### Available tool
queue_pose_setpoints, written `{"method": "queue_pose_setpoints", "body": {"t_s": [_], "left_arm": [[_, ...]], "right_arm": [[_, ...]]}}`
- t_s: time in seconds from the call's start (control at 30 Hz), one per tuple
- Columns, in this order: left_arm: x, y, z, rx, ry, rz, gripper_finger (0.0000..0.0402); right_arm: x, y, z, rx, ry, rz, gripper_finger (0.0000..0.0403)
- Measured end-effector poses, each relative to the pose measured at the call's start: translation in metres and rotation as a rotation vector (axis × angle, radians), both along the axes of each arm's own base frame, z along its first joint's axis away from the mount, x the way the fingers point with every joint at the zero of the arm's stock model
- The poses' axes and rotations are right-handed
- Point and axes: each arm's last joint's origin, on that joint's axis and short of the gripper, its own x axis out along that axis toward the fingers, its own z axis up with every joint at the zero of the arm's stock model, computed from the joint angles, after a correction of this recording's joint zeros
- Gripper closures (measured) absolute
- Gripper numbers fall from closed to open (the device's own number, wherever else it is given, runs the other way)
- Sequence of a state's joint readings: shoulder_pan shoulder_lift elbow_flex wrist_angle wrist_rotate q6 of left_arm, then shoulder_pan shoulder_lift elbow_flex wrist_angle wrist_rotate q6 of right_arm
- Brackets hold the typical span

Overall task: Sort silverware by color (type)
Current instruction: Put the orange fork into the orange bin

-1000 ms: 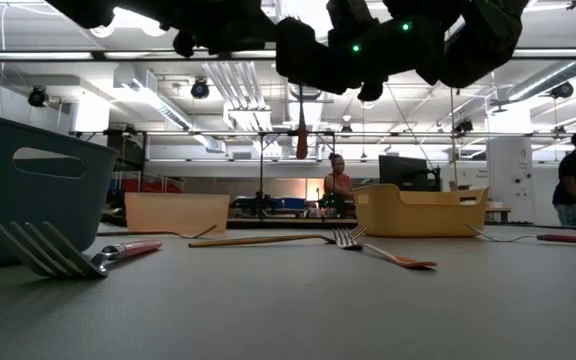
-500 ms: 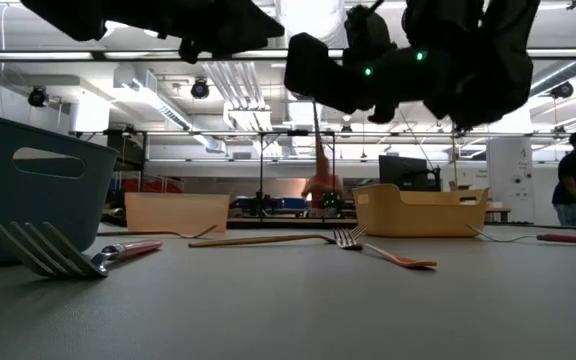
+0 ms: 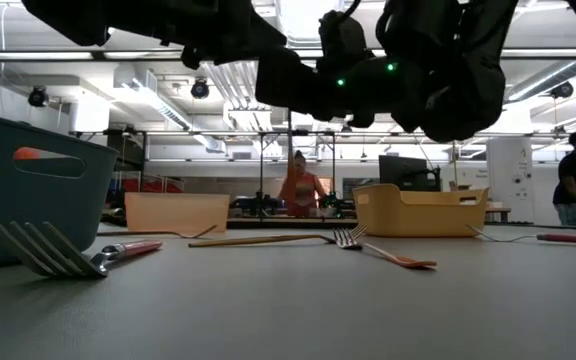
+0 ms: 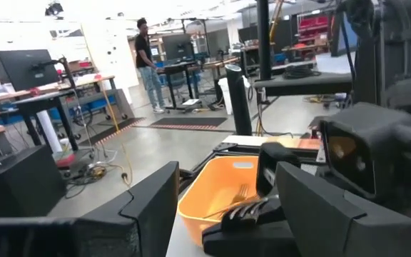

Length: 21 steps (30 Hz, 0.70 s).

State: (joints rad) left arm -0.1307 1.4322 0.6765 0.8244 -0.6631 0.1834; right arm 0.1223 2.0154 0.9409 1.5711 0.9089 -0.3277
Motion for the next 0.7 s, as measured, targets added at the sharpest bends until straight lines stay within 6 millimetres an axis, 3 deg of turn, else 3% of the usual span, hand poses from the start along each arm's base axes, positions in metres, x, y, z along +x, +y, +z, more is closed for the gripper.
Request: {"method": "queue_pose_setpoints", "body": {"t_s": [0.43,0.7], "left_arm": [[-0.017,-0.006,0.021,0.099,0.034,-0.02,0.0186],[-0.027,-0.01,0.026,0.148,0.119,-0.226,0.0187]], "right_arm": [[-0.017,0.006,0.036,-0.077,0.084,-0.005,0.0394],[-0.027,-0.004,0.056,0.046,0.124,0.347,0.0394]]}}
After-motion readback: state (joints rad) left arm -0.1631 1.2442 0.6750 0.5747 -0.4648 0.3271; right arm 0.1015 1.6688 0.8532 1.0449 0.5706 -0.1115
